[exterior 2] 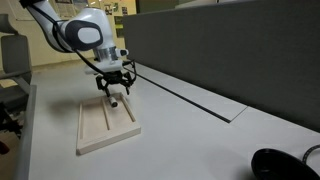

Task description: Take the bottle on the tray and put it on the counter

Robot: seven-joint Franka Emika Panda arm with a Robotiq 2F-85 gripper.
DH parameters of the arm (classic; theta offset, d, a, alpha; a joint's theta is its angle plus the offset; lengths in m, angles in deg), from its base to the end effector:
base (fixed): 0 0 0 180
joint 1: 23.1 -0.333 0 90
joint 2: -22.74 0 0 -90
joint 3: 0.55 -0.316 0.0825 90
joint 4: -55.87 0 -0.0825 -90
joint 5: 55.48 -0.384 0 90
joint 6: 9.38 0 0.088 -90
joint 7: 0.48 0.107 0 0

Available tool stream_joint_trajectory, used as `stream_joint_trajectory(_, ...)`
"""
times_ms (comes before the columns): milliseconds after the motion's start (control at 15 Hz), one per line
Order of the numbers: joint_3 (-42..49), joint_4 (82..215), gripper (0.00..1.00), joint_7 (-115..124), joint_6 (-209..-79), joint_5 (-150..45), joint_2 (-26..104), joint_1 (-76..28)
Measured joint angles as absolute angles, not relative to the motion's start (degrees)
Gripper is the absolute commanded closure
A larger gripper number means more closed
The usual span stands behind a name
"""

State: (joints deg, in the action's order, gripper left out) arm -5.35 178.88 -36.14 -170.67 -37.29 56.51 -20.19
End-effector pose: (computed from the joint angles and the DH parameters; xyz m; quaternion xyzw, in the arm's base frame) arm 0.5651 0.0354 0.1306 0.8911 0.4504 0.0311 0.0450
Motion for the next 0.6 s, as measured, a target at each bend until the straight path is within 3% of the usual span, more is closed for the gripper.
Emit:
stream_joint_trajectory(267,-5.3,179.2,0.04,-36.0,-172.4,-37.2,55.5,-21.9)
stream_joint_trajectory(333,-5.2,179.6,0.25,-35.9,-172.4,-37.2,55.1,-22.2)
stream_joint_trajectory(467,-5.3,181.8,0.38,-35.9,-172.4,-37.2,53.5,-22.6)
stream_joint_trajectory(533,-5.4,182.7,0.62,-35.9,-172.4,-37.2,53.0,-22.6)
stream_joint_trajectory(600,-5.5,185.2,0.75,-35.6,-172.3,-37.4,52.0,-22.6)
